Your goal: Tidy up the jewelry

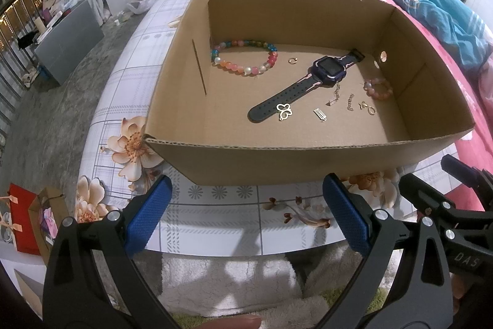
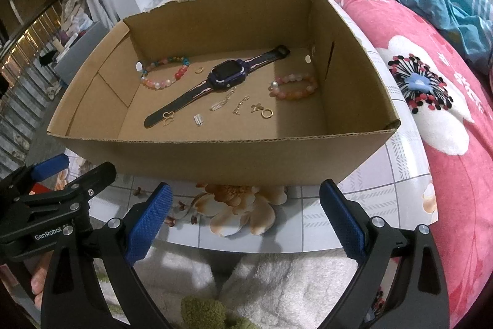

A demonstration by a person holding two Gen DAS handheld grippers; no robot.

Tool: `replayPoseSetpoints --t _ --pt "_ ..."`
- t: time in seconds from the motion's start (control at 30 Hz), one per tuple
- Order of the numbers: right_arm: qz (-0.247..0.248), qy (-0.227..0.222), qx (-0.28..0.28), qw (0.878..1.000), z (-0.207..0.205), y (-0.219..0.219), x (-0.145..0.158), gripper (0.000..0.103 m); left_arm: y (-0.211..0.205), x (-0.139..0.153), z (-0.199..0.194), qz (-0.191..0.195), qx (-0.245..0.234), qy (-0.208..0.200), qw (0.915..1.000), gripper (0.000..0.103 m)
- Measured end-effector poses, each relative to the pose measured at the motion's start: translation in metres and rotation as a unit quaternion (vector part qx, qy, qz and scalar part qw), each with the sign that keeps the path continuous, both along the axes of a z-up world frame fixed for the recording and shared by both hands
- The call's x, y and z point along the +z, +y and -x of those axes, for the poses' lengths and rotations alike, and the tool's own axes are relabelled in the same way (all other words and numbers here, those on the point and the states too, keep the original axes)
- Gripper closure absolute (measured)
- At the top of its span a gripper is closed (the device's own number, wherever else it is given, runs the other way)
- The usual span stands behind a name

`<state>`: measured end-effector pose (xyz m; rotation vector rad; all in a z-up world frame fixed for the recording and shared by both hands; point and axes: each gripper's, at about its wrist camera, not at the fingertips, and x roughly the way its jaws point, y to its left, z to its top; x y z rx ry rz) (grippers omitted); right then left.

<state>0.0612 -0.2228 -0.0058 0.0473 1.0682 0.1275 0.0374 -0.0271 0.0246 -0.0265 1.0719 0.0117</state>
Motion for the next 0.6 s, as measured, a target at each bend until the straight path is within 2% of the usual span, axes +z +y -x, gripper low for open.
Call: replayPoseSetpoints --t 0.6 --pt "0.000 0.000 0.000 1.000 -0.0011 -0.0012 0.0008 0.009 -0.0003 0.0007 -0.0006 0.000 -0.002 0.000 1.0000 0.008"
